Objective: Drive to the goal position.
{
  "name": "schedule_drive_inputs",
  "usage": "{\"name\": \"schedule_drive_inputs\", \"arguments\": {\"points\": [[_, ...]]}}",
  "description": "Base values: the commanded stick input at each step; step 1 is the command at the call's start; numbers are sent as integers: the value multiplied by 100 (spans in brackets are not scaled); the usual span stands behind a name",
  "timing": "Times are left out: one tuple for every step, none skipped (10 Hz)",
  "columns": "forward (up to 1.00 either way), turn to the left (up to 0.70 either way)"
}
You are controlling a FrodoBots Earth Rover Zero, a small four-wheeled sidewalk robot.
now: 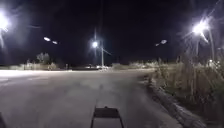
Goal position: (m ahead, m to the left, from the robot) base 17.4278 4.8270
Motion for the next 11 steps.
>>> {"name": "schedule_drive_inputs", "arguments": {"points": [[21,0],[42,0],[63,0],[70,0],[70,0],[70,0],[70,0],[70,0],[70,0],[70,0],[70,0]]}}
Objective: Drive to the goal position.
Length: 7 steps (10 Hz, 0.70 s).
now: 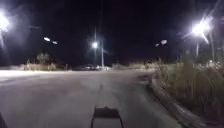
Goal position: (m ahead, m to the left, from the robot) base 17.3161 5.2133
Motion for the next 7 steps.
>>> {"name": "schedule_drive_inputs", "arguments": {"points": [[70,0],[70,0],[70,0],[70,0],[70,0],[70,0],[70,0]]}}
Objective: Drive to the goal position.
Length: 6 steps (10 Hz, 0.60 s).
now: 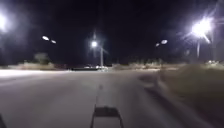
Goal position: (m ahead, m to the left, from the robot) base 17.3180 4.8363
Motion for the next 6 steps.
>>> {"name": "schedule_drive_inputs", "arguments": {"points": [[70,0],[70,0],[70,0],[70,0],[70,0],[70,0]]}}
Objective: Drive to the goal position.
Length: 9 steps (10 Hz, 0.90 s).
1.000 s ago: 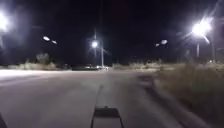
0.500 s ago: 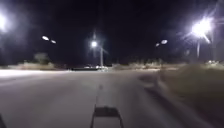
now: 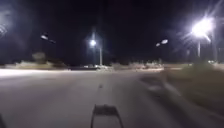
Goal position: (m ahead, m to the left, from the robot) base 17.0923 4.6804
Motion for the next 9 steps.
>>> {"name": "schedule_drive_inputs", "arguments": {"points": [[70,0],[70,0],[70,0],[70,0],[70,0],[70,0],[70,0],[70,0],[70,0]]}}
